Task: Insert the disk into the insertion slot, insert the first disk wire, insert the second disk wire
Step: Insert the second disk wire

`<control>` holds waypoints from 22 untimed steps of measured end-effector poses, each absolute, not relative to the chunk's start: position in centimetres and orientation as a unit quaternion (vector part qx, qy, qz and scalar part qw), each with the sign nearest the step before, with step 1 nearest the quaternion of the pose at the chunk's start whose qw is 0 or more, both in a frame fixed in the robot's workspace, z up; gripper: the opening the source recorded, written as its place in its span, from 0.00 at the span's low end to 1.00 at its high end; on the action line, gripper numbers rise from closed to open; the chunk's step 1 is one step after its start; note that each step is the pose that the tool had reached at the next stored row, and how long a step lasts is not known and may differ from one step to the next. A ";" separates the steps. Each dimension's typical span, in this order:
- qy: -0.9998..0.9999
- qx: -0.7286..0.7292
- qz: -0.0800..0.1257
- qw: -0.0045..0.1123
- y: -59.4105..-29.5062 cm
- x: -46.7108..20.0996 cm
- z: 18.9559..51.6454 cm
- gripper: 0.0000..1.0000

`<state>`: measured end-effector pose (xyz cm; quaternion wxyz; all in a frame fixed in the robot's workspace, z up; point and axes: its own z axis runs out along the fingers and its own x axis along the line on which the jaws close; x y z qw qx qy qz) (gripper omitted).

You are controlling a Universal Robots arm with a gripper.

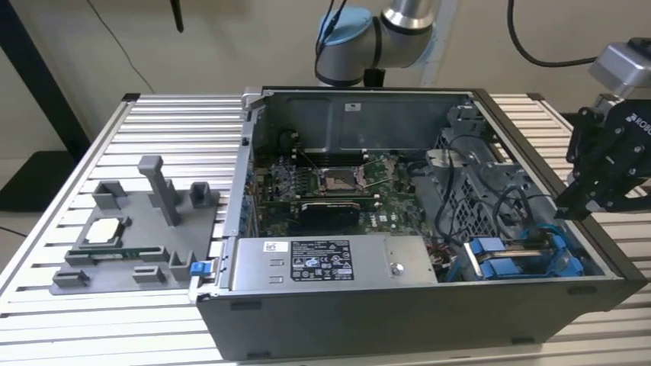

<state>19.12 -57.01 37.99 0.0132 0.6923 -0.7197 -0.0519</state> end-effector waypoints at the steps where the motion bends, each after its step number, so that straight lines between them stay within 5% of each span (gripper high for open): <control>1: -0.720 0.692 -0.052 0.013 -57.0 19.3 37.9 1.00; 10: -0.718 0.692 -0.072 -0.006 -57.0 19.8 37.0 1.00; 20: -0.718 0.686 -0.109 -0.042 -57.0 19.8 36.5 1.00; 21: -0.718 0.686 -0.111 -0.045 -57.0 19.8 36.5 0.00; 22: -0.718 0.685 -0.113 -0.047 -57.0 19.8 36.4 0.00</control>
